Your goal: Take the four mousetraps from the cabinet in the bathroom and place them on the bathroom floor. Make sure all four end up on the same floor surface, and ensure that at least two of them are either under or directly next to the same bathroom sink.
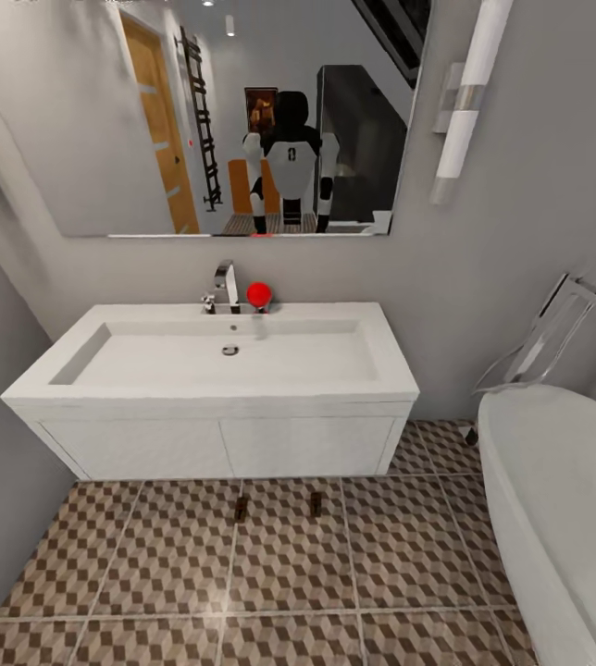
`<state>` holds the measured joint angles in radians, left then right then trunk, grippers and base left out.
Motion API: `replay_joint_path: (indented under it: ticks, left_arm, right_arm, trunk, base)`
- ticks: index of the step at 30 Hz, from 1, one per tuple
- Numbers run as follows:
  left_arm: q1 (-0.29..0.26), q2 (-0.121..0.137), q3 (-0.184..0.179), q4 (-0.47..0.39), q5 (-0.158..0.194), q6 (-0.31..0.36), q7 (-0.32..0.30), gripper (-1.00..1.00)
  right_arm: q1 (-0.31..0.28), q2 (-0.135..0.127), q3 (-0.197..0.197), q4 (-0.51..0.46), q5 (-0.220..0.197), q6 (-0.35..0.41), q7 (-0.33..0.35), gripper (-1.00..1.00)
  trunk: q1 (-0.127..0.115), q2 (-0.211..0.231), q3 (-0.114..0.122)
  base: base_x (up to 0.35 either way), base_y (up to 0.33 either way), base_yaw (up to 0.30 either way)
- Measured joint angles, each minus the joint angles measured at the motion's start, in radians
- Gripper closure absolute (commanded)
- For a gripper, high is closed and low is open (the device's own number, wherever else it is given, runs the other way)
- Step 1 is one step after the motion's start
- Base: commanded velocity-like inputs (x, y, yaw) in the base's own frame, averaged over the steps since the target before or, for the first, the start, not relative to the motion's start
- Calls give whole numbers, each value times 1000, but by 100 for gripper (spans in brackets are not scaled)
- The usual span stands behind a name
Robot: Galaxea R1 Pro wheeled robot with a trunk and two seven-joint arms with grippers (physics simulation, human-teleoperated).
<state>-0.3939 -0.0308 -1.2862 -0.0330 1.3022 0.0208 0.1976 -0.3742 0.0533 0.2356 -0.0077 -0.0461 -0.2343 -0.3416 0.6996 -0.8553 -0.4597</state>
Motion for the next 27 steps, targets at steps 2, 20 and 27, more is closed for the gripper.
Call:
replay_joint_path:
  ticks: [2, 20, 27]
  left_arm:
    - [0, 0, 0, 0, 0, 0, 0, -100]
    - [0, 3, 0, 1, -1, 2, 1, -100]
    - [0, 10, -1, 3, -4, 2, 2, -100]
  right_arm:
    - [2, 0, 0, 0, 0, 0, 0, -100]
    - [6, -1, 0, -1, -2, -24, 32, -100]
    - [6, -1, -1, -1, -2, -27, 41, -100]
  trunk:
    - [0, 0, 3]
    - [0, 0, 28]
    - [0, 0, 37]
  base:
    - [0, 0, -189]
    - [0, 0, -206]
    - [0, 0, -212]
